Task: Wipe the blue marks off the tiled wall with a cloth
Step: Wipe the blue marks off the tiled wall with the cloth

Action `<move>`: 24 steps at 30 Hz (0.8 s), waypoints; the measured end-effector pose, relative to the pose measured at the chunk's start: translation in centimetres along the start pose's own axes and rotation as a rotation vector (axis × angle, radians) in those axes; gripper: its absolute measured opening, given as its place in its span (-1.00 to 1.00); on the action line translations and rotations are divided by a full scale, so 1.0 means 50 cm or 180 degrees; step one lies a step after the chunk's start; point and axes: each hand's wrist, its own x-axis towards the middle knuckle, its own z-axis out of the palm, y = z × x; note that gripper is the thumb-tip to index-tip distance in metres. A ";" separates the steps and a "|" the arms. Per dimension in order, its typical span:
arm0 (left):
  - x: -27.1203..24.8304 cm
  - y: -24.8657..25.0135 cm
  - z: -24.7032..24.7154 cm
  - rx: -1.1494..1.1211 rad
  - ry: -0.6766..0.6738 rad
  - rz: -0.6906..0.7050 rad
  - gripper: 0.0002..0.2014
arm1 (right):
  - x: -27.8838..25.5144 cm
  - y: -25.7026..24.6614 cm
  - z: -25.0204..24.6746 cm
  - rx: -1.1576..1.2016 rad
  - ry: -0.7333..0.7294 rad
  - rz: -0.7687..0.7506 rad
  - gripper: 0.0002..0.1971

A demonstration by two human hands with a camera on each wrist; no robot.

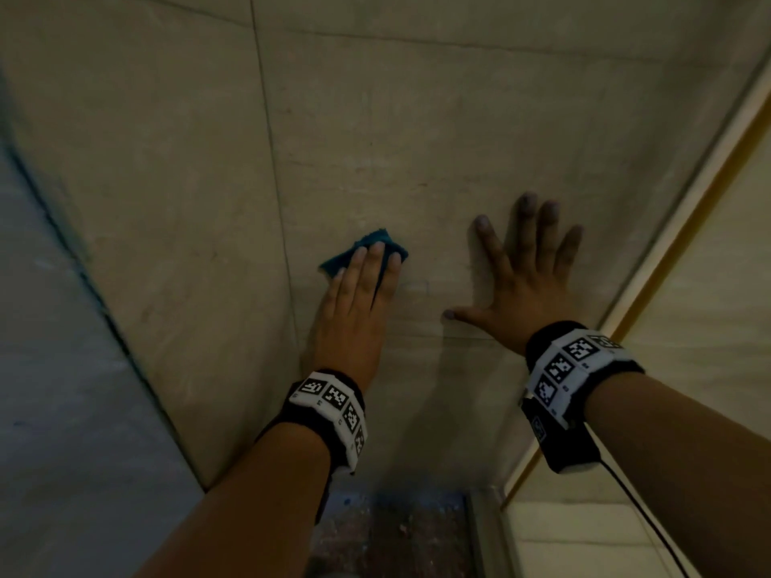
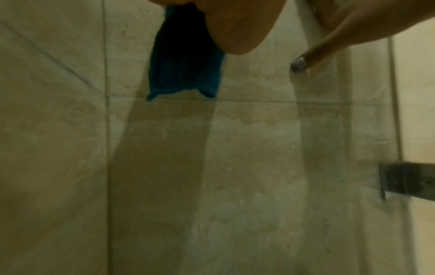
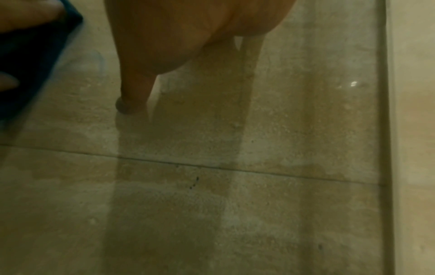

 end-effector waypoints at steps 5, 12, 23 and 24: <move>0.027 0.006 -0.007 -0.0226 0.0147 0.0166 -0.21 | -0.001 0.001 0.001 -0.0052 -0.0061 0.0012 0.34; 0.084 0.048 -0.015 -0.0393 0.0491 0.0593 -0.39 | 0.001 0.004 0.006 -0.0020 0.0093 -0.0049 0.33; 0.001 0.026 0.012 -0.0253 0.0206 0.0863 -0.34 | 0.000 0.009 0.014 -0.0053 0.0126 -0.0072 0.30; 0.011 0.023 0.002 -0.0273 0.0234 0.0667 -0.34 | 0.000 0.008 0.014 -0.0060 0.0101 -0.0054 0.31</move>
